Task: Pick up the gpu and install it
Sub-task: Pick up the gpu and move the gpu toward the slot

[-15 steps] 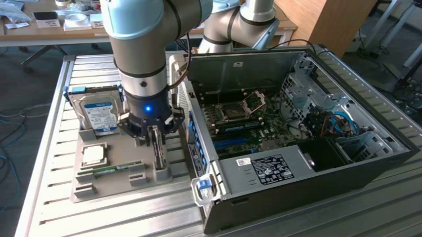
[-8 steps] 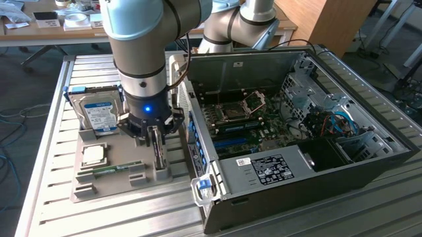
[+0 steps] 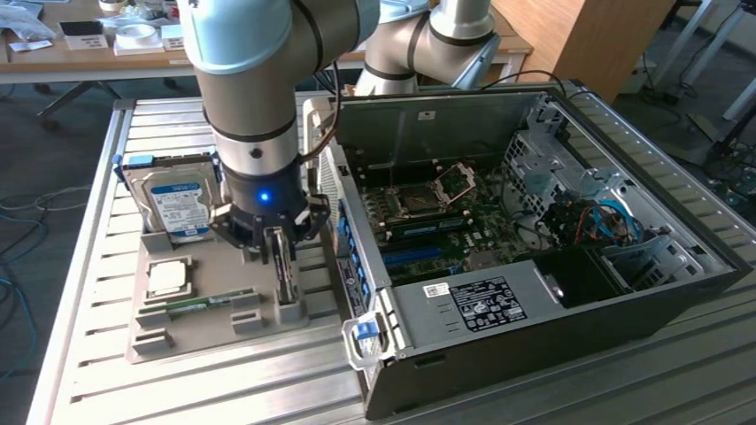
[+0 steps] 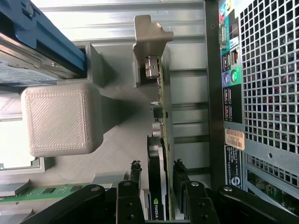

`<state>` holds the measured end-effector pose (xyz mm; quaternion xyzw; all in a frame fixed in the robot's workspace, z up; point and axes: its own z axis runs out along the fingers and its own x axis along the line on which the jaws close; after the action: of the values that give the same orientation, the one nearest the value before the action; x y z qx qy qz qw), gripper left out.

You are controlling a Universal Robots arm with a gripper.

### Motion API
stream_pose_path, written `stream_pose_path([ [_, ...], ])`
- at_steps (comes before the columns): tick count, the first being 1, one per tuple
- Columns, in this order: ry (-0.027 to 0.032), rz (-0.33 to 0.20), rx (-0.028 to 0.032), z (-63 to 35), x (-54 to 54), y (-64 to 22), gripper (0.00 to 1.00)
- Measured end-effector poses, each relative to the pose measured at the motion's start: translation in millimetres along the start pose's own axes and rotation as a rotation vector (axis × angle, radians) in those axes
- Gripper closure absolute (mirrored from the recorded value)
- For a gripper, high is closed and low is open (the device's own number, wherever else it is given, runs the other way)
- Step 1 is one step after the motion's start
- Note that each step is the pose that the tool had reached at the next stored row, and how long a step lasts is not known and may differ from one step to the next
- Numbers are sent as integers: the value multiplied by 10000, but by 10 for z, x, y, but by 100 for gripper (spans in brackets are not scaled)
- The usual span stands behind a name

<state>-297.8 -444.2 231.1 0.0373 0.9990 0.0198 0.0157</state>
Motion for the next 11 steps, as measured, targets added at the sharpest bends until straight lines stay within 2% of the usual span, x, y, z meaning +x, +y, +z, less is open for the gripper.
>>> stream_pose_path([
  [11,0,0,5,8,-9,0,58],
])
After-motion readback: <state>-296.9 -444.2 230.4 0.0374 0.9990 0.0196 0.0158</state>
